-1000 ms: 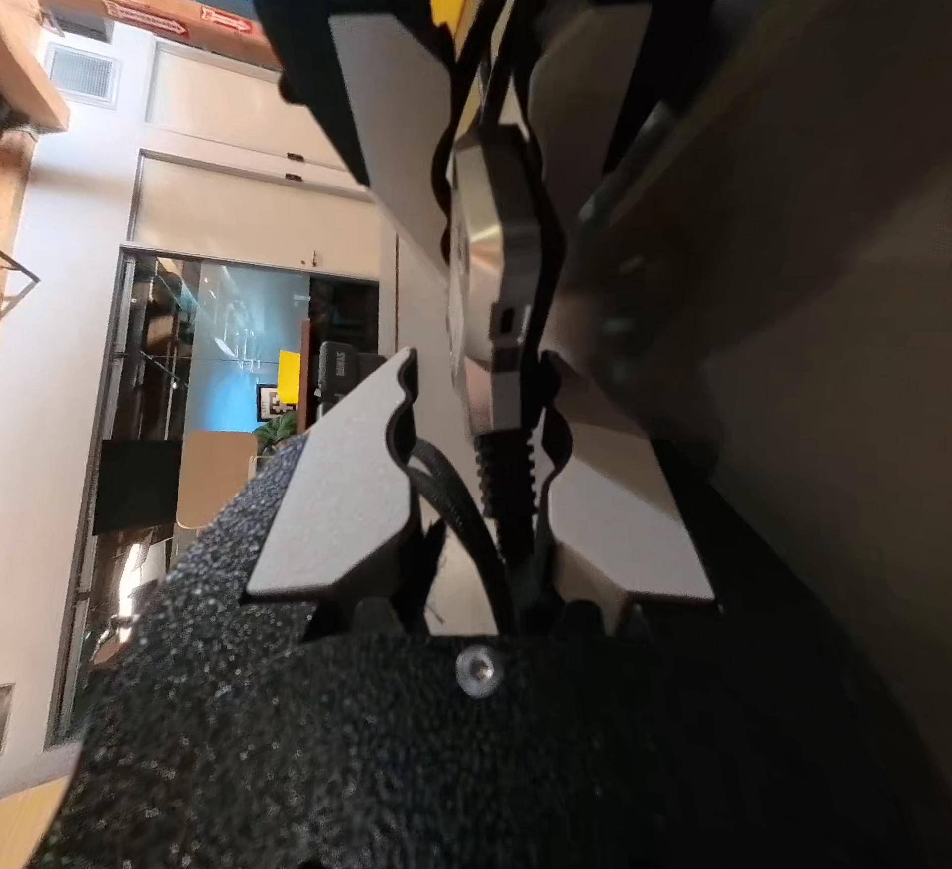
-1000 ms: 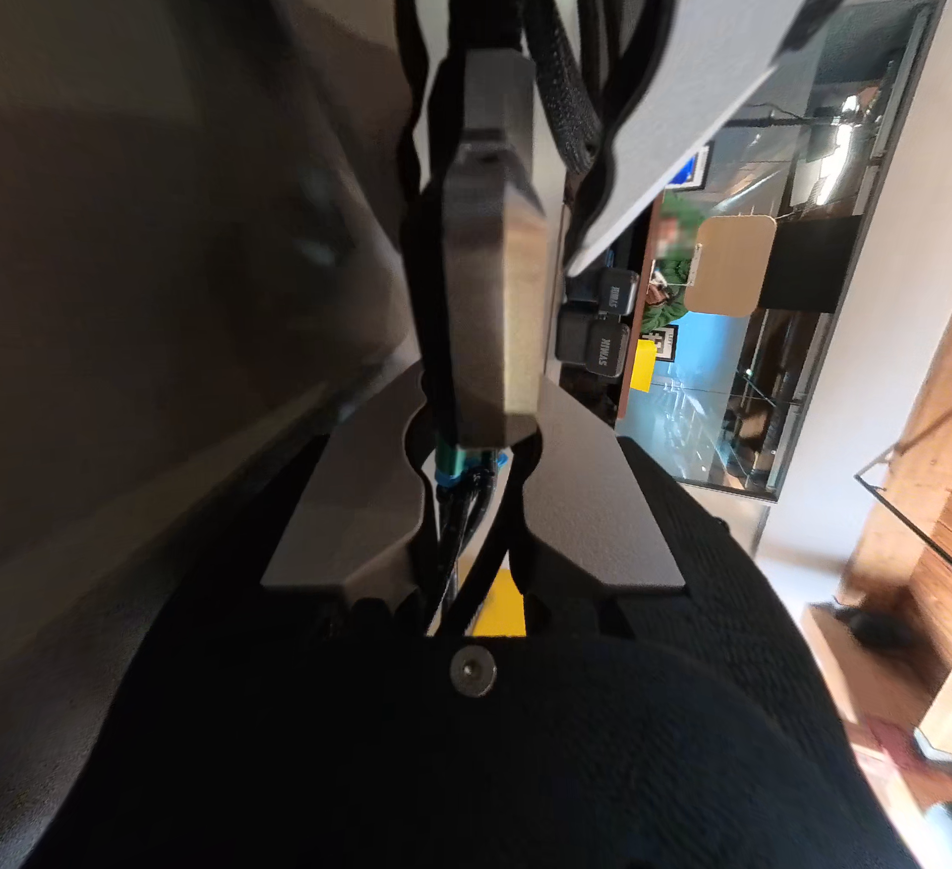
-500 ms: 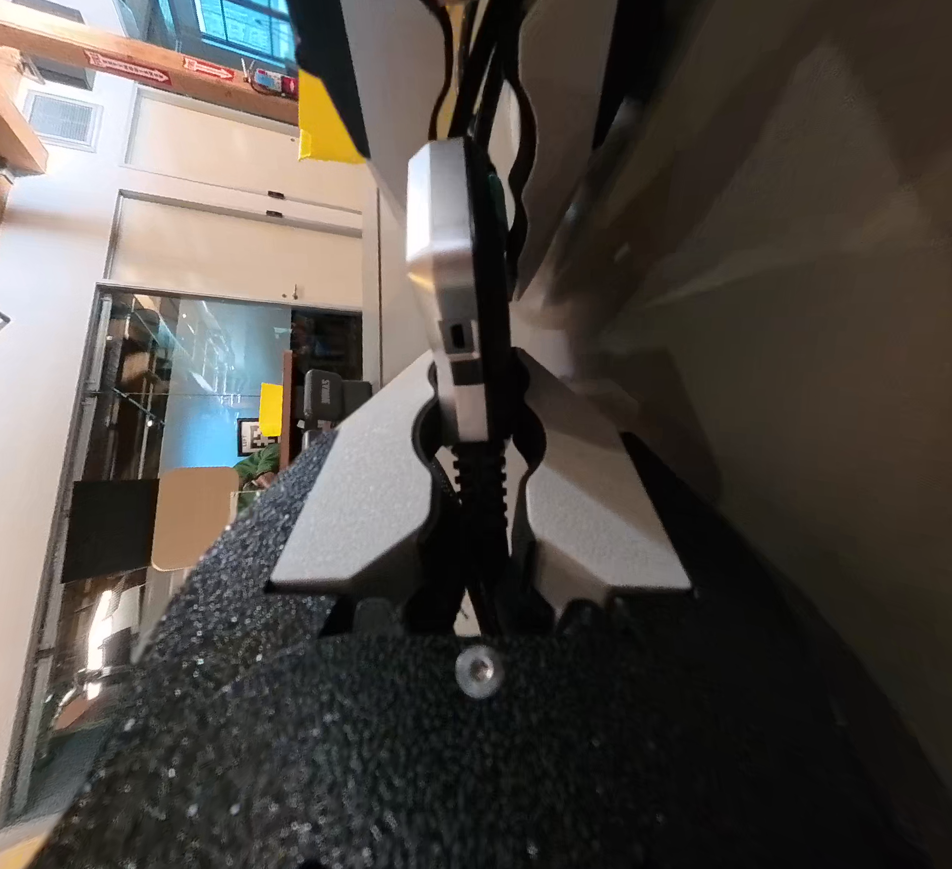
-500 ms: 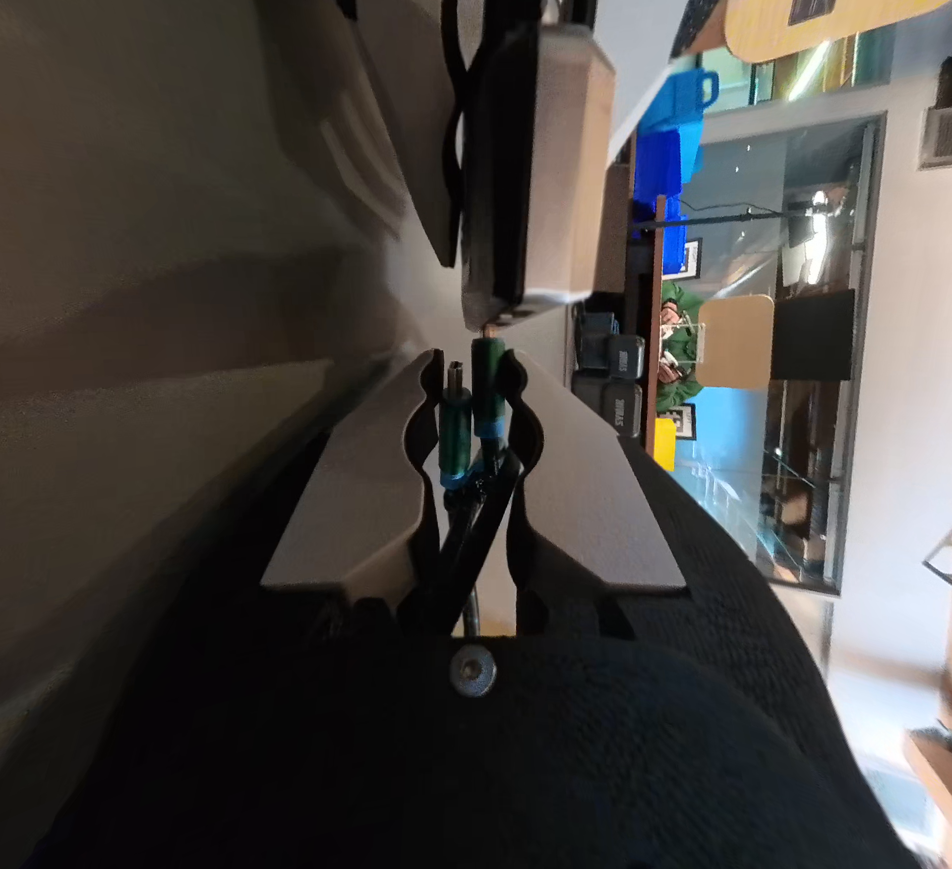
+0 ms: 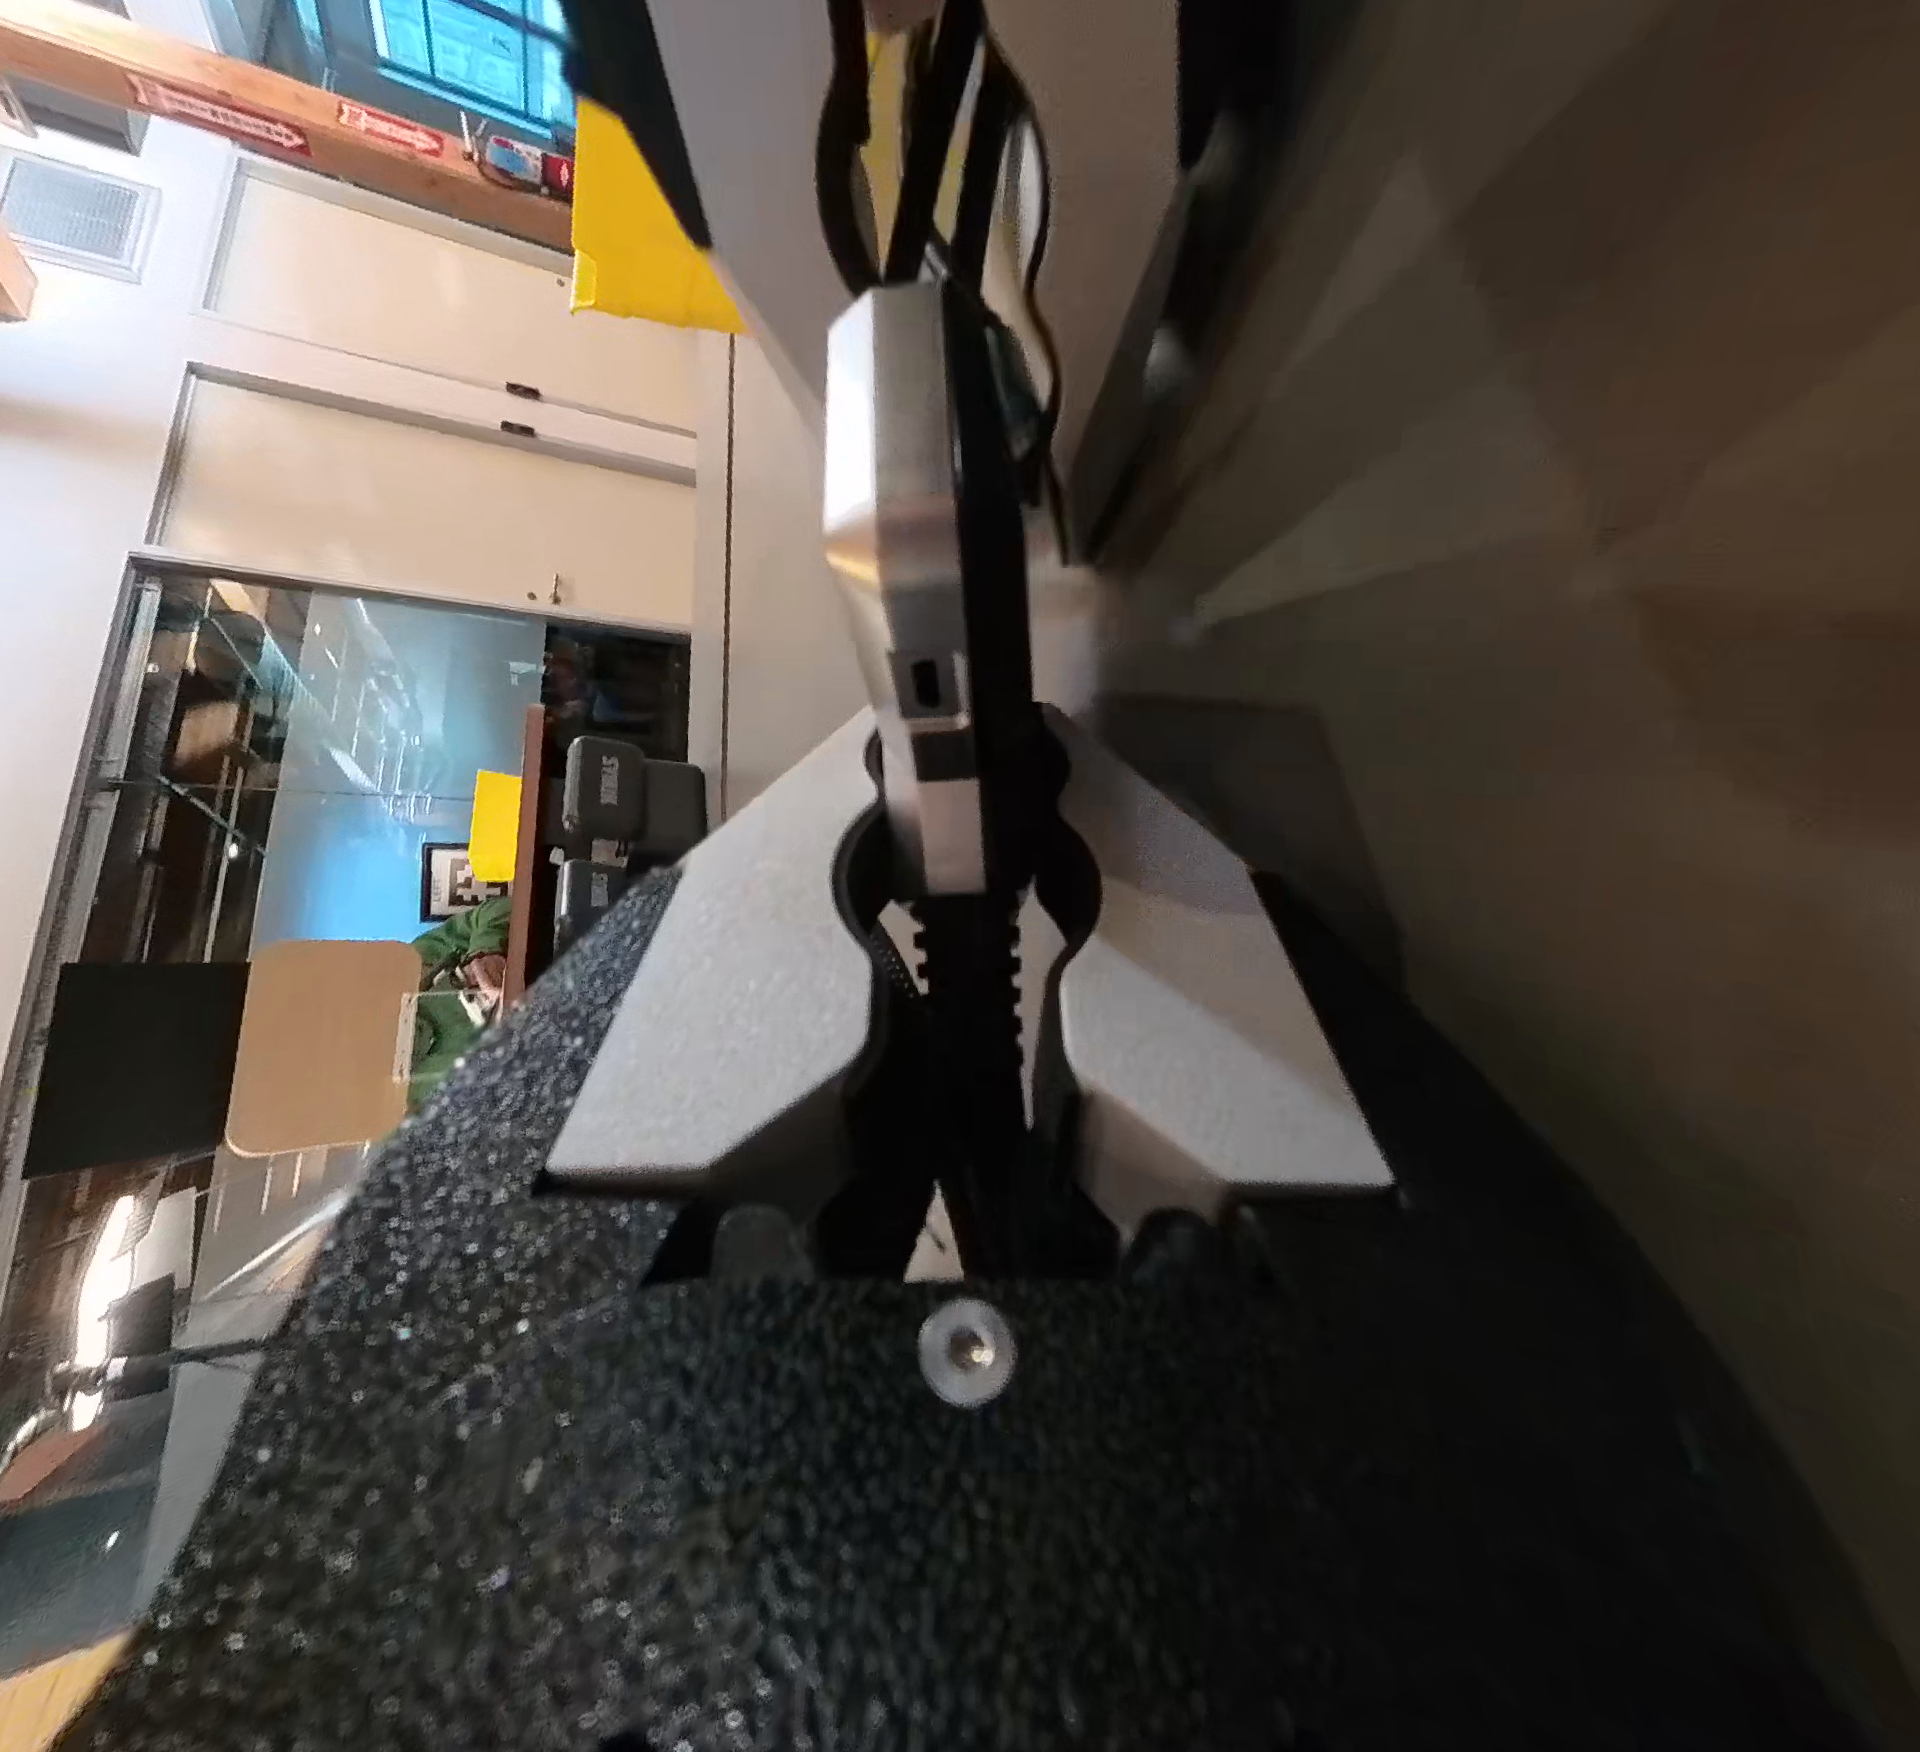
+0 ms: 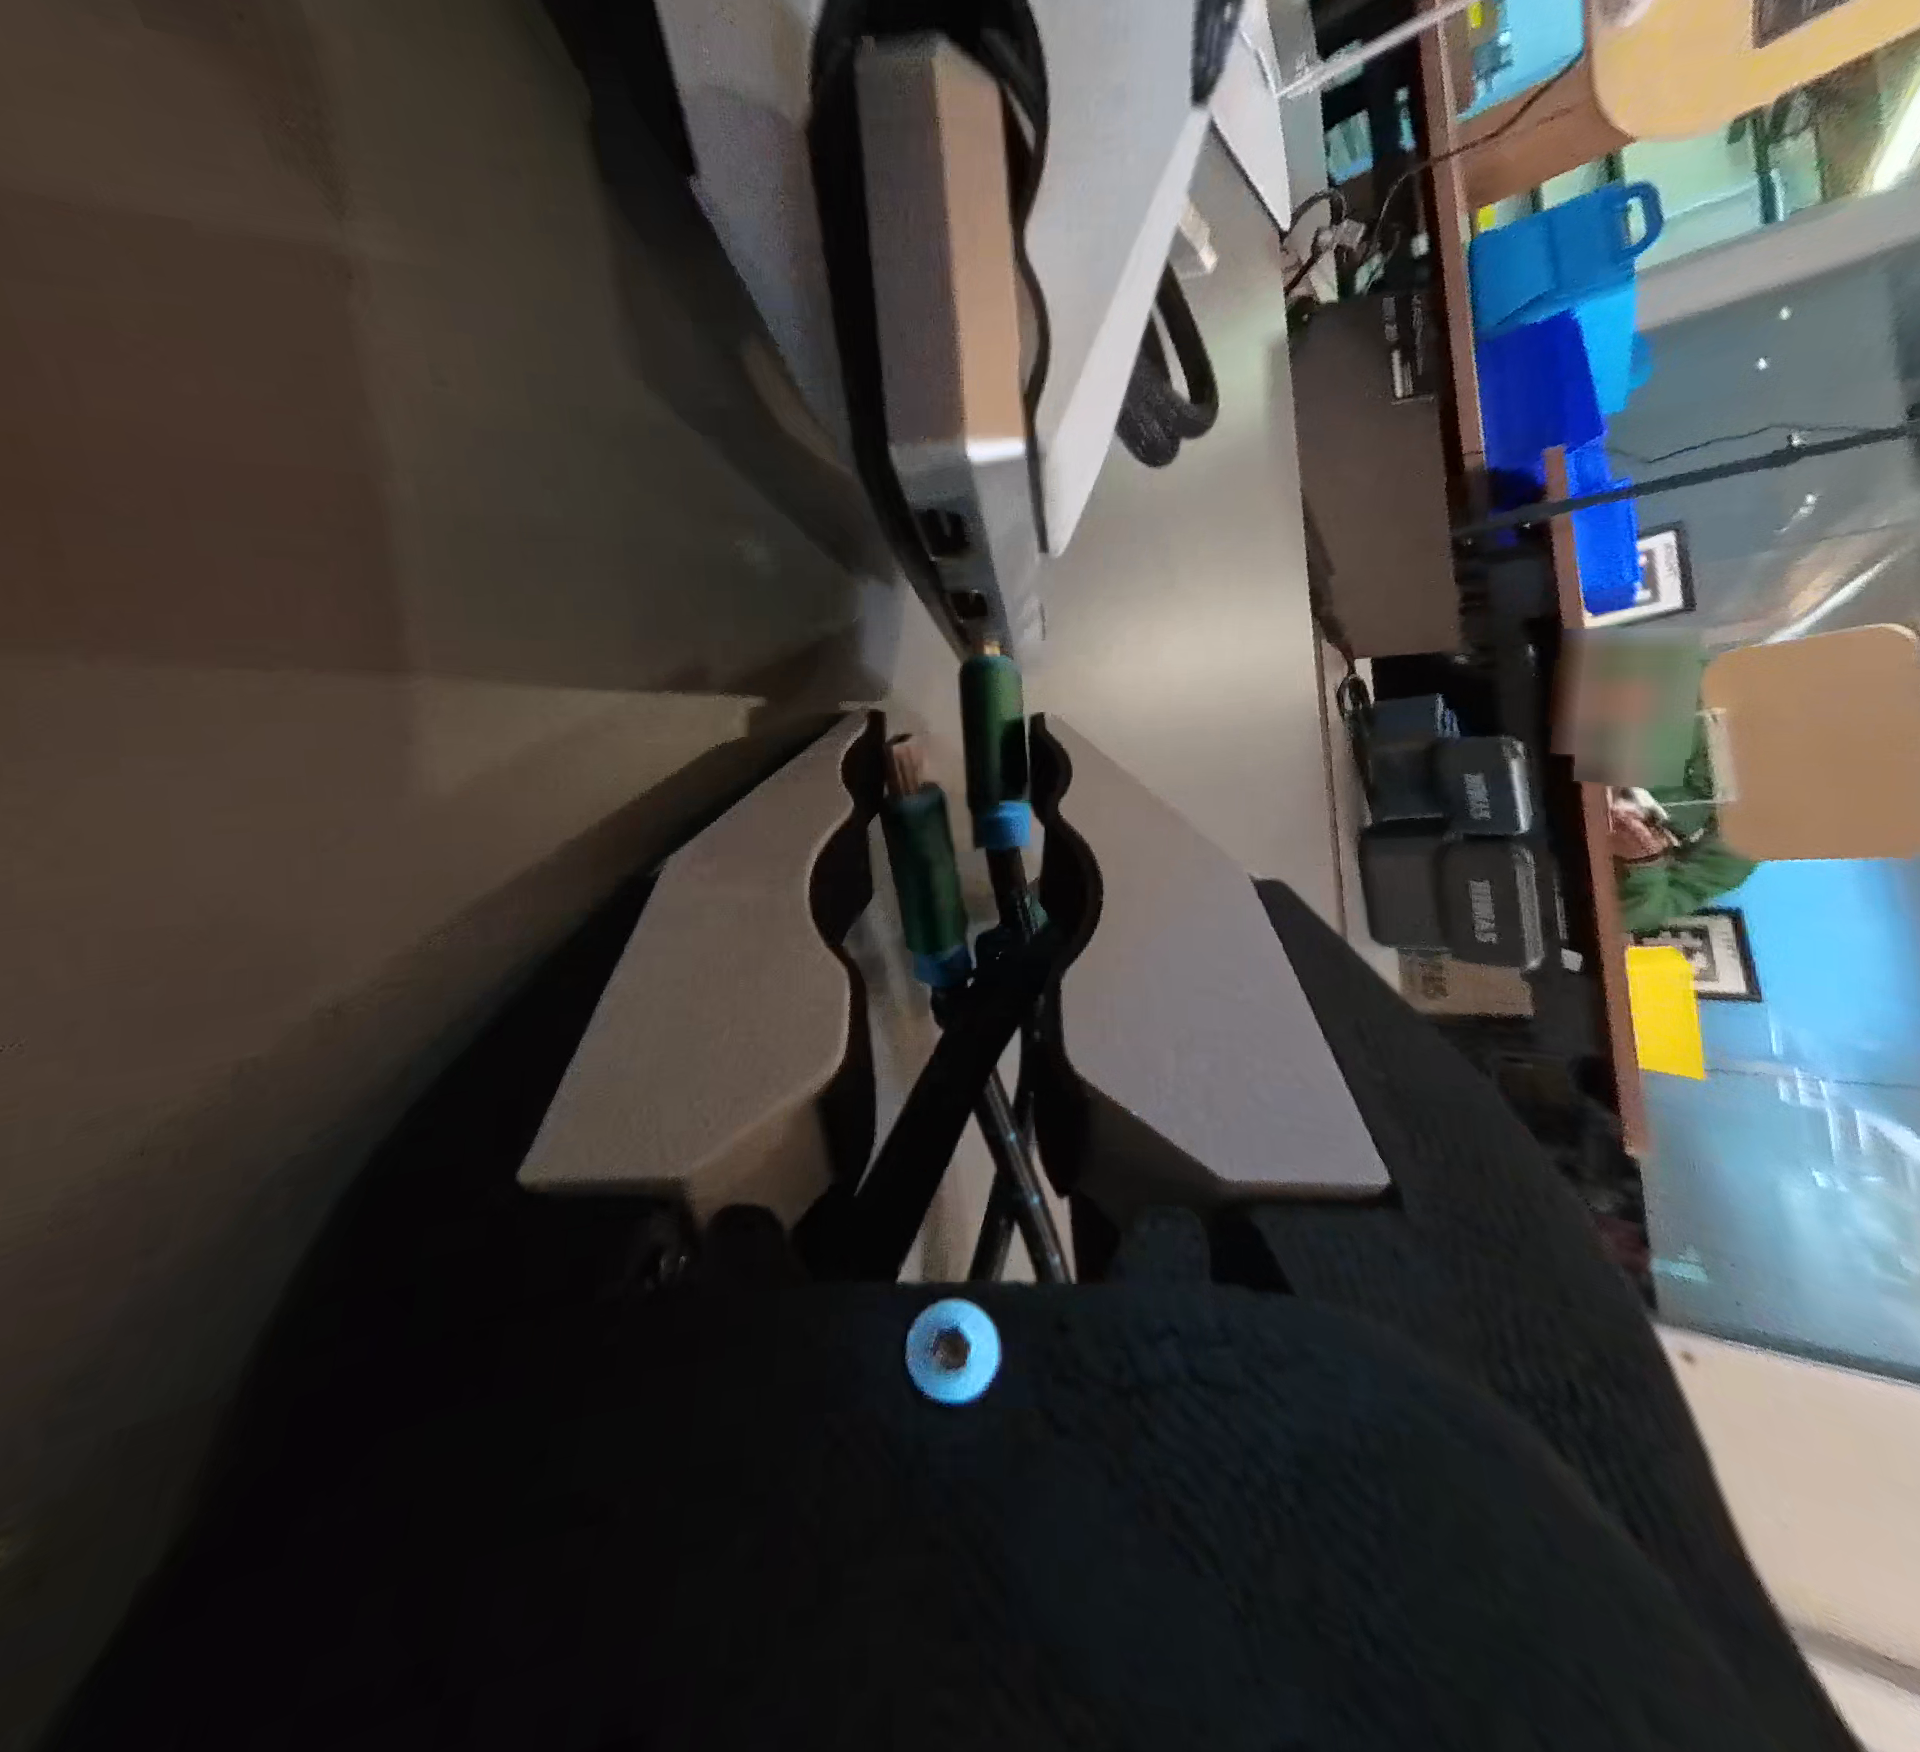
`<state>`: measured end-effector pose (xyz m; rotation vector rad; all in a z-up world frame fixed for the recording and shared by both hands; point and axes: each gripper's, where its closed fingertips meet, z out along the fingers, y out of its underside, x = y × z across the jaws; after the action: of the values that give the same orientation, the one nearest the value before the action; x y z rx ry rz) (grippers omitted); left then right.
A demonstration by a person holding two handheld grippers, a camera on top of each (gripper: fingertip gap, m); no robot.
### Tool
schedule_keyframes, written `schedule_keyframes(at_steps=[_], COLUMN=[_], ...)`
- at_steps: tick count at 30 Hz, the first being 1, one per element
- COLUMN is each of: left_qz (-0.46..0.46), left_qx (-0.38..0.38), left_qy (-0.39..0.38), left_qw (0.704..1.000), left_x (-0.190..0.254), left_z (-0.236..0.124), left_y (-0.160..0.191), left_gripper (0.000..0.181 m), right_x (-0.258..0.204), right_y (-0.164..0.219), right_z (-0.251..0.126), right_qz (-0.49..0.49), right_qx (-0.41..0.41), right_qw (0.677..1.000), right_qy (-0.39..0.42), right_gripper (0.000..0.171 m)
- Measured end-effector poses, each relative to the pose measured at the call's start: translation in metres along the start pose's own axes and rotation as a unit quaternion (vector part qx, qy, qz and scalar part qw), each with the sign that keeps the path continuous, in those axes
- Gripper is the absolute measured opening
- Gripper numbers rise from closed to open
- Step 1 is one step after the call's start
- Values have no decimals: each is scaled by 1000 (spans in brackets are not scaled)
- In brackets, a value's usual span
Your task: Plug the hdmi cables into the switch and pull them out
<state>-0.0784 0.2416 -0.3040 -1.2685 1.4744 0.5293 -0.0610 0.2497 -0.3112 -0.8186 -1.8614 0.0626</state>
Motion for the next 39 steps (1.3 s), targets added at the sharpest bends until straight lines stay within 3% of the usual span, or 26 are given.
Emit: schedule_keyframes(at_steps=[6,10,15,17,24,29,33,39], left_qz=[-7,-8,-14,-15,-33,-39,-46,-13], left_qx=[-8,-8,-13,-15,-14,-9,-7,2], left_qy=[-3,0,11,15,11,10,11,6], left_qw=[1000,1000,1000,1000,999,999,999,1000], left_x=[-3,-4,-2,0,-4,-6,-8,-1], left_z=[0,-1,-1,-1,-2,-5,-8,-10], left_y=[6,6,6,5,4,2,-1,-3], left_gripper=[21,21,20,20,20,20,20,20], right_x=[1,-1,25,22,13,19,24,17], right_y=[-10,-12,-18,-19,-5,-3,-4,-7], right_z=[-12,-17,-27,-21,2,9,14,10], right_qz=[78,136,171,151,-17,-116,-157,-144], right_qx=[15,10,30,11,-109,-144,-143,-87], right_qw=[994,983,981,986,994,982,973,981], right_qy=[-71,-125,-82,-68,-12,34,91,101], right_gripper=[67,69,44,44,39,33,18,15])
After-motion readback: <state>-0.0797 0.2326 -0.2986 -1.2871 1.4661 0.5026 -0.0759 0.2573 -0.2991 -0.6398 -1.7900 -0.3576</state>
